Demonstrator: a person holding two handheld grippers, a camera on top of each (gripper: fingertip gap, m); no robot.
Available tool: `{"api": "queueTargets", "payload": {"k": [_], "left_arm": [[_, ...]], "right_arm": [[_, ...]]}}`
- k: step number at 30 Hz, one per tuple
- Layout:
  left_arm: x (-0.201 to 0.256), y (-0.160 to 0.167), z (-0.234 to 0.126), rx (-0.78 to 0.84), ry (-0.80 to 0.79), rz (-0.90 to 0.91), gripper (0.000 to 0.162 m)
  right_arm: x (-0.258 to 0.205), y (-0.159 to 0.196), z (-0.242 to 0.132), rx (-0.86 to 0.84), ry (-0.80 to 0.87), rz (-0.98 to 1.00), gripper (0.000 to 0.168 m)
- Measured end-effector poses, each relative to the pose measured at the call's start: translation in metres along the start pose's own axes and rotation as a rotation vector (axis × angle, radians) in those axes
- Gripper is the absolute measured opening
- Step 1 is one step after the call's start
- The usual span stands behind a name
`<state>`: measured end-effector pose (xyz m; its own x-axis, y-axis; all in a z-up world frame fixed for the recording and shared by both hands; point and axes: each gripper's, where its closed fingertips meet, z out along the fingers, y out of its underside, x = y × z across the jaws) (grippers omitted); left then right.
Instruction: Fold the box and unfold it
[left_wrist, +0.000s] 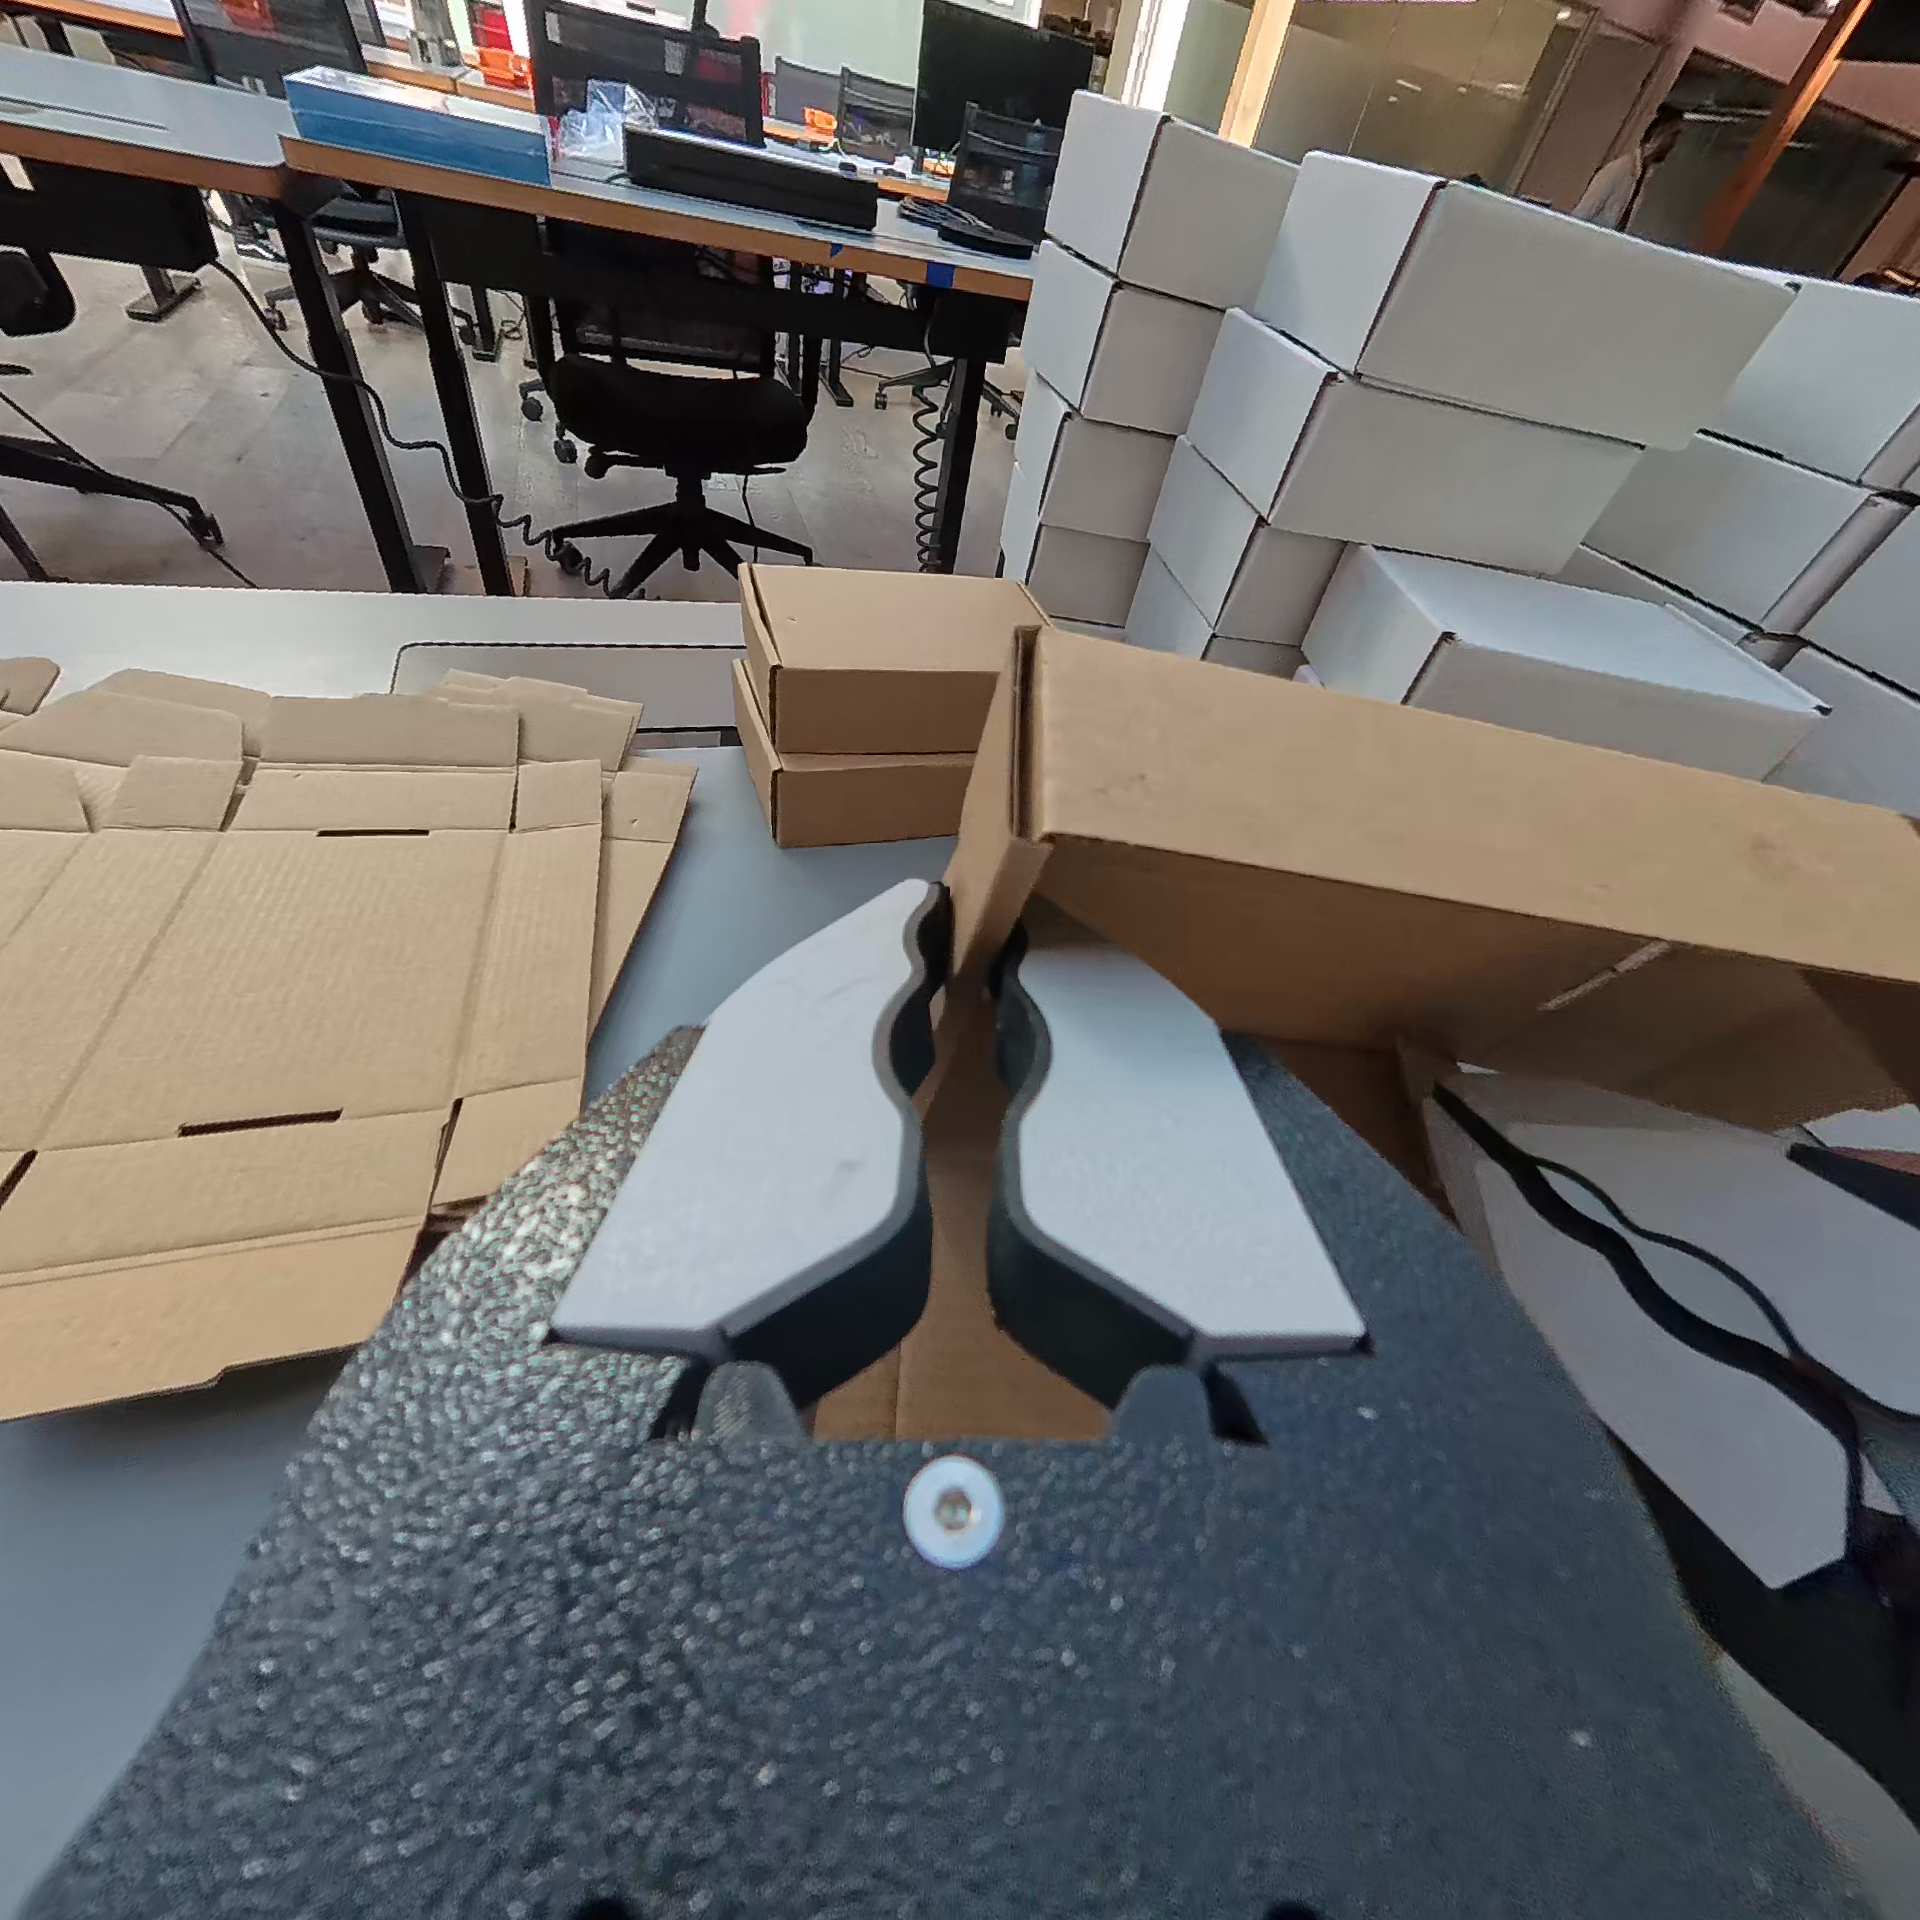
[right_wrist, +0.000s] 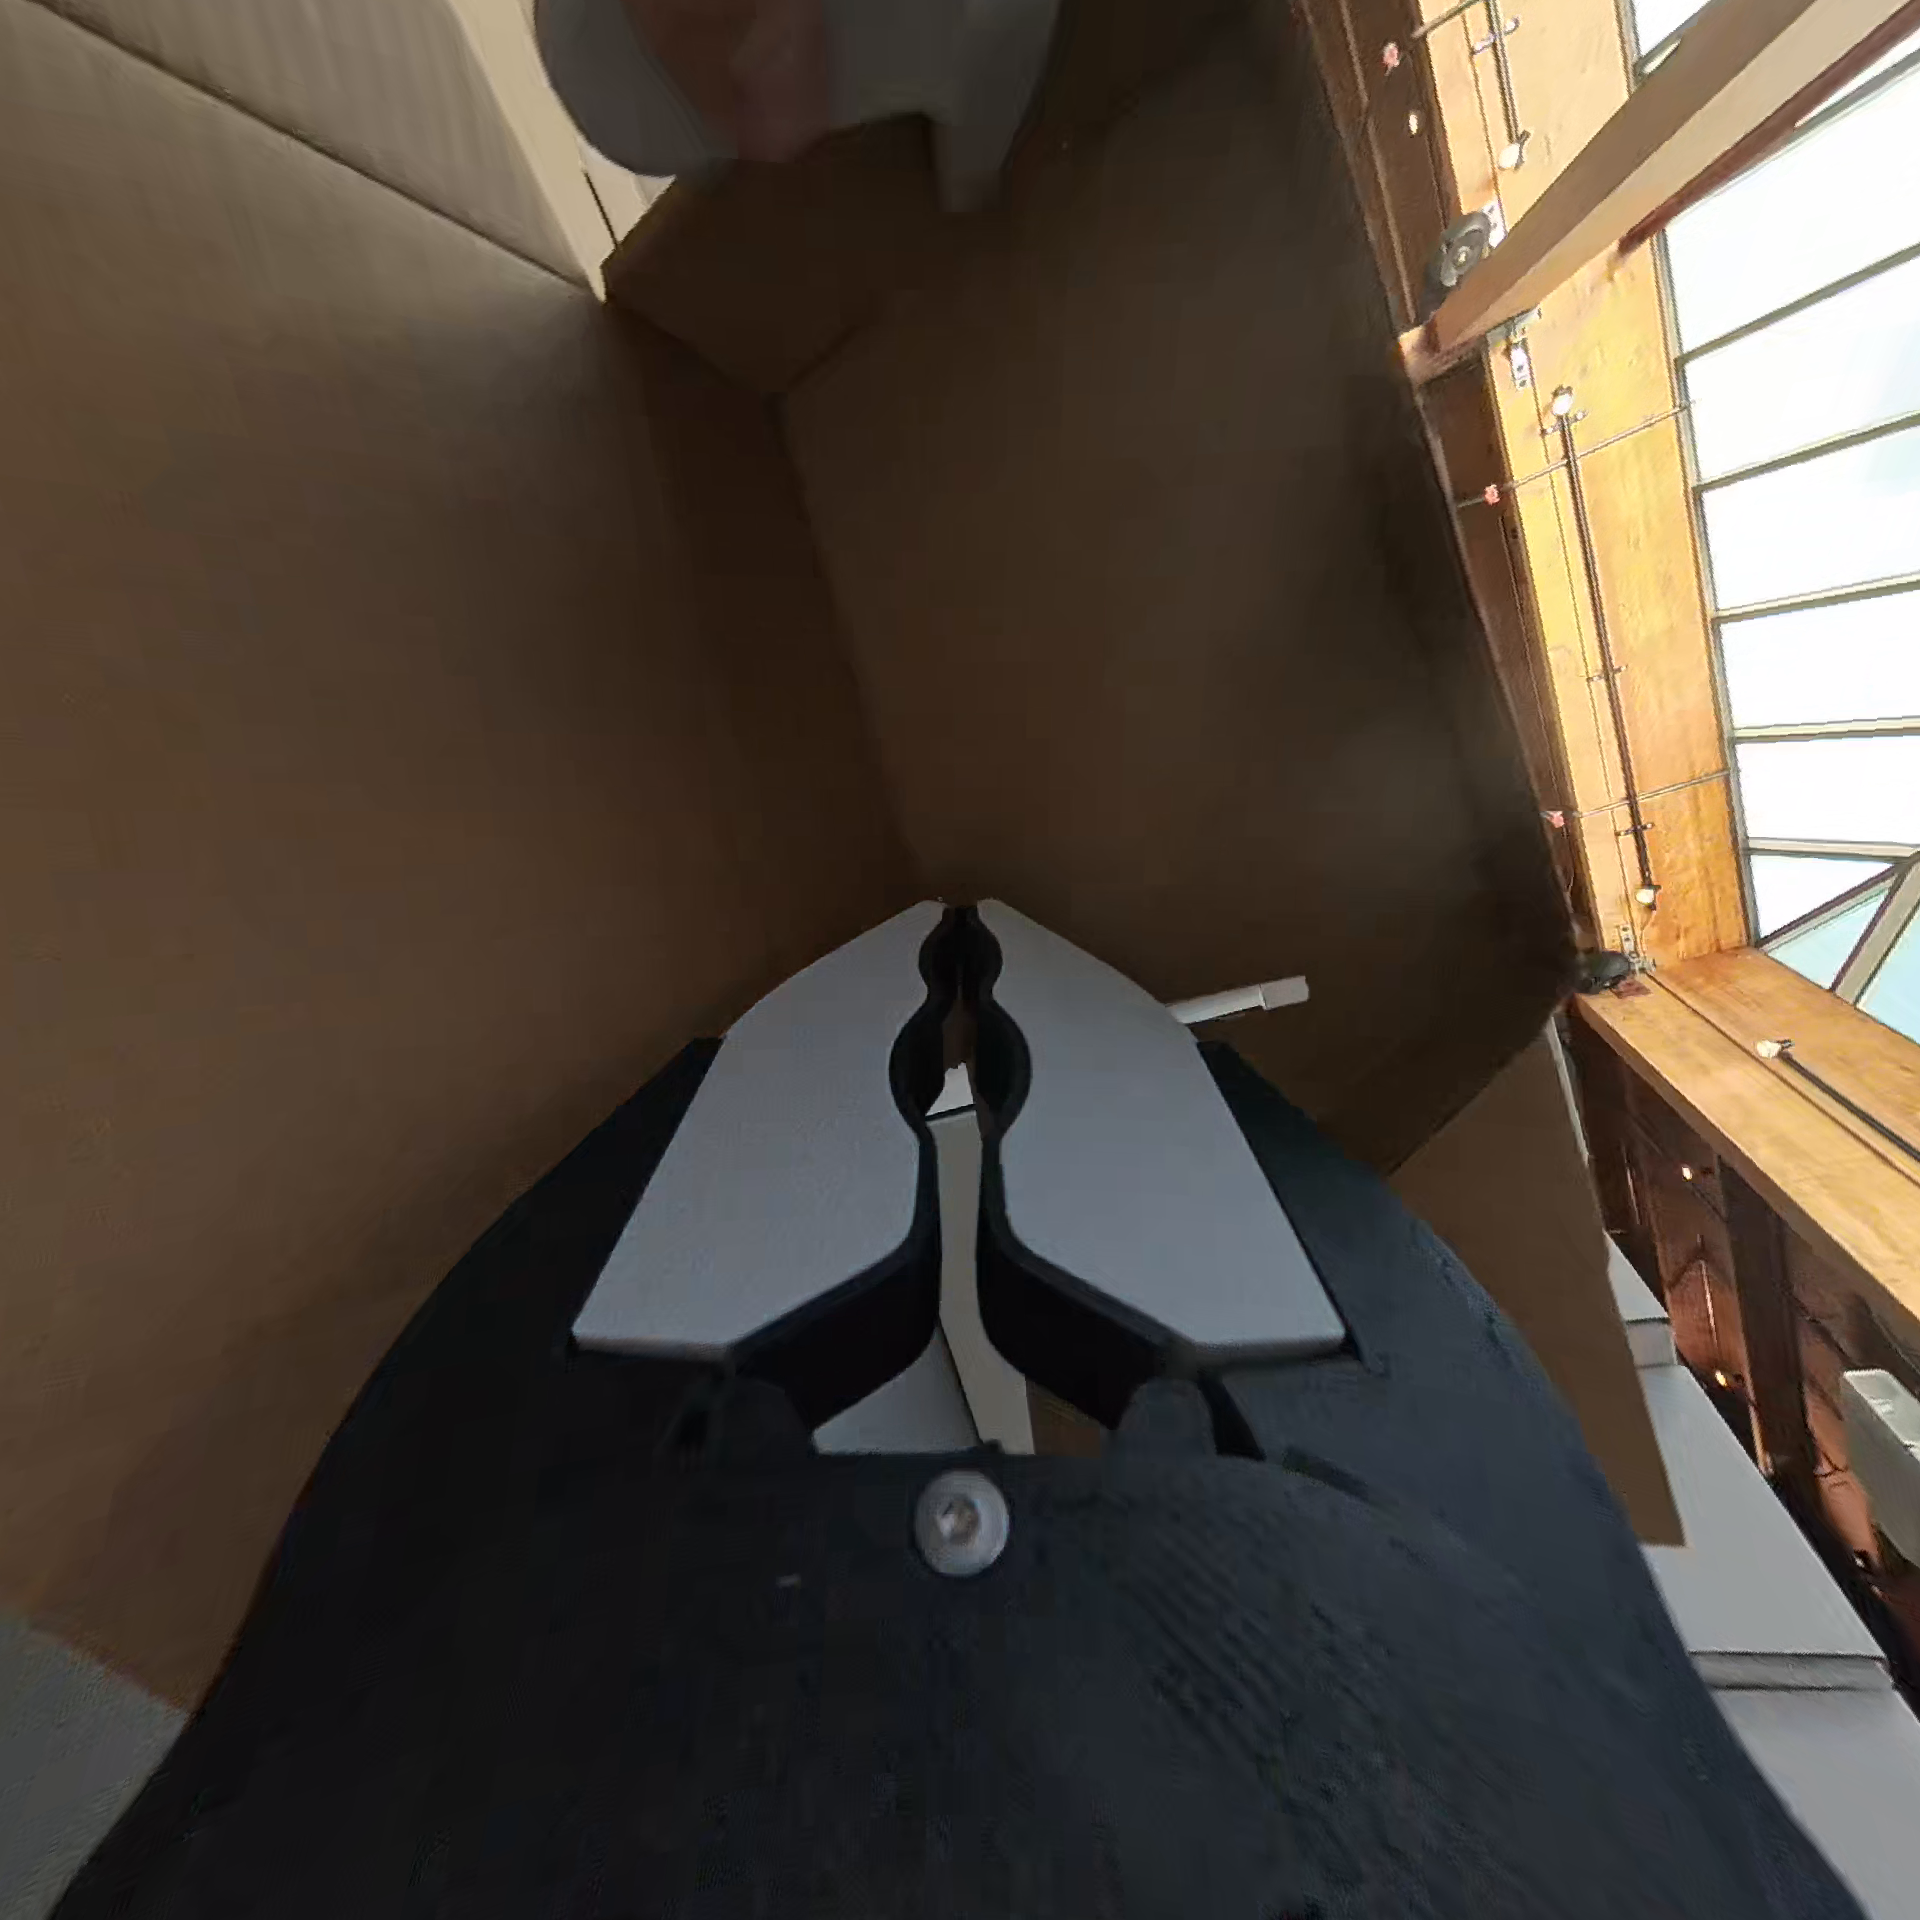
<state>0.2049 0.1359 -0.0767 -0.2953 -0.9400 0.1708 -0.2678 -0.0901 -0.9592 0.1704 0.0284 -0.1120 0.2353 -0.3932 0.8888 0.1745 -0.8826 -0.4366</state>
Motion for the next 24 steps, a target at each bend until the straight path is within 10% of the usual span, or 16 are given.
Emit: {"api": "queueTargets", "payload": {"k": [10,16,24], "left_arm": [[-0.034,0.004,0.002,-0.006,-0.057,0.025,0.005],[-0.059,0.002,-0.001,-0.013,-0.046,-0.033,0.005],[-0.041,0.005,0.003,-0.053,0.082,-0.04,0.005]], "right_arm": [[0.006,-0.021,-0.019,0.22,-0.215,0.442,0.001],[0.074,0.017,-0.046,0.351,-0.187,0.953,0.021],[0.1,0.075,-0.002,0.182,-0.267,1.04,0.071]]}}
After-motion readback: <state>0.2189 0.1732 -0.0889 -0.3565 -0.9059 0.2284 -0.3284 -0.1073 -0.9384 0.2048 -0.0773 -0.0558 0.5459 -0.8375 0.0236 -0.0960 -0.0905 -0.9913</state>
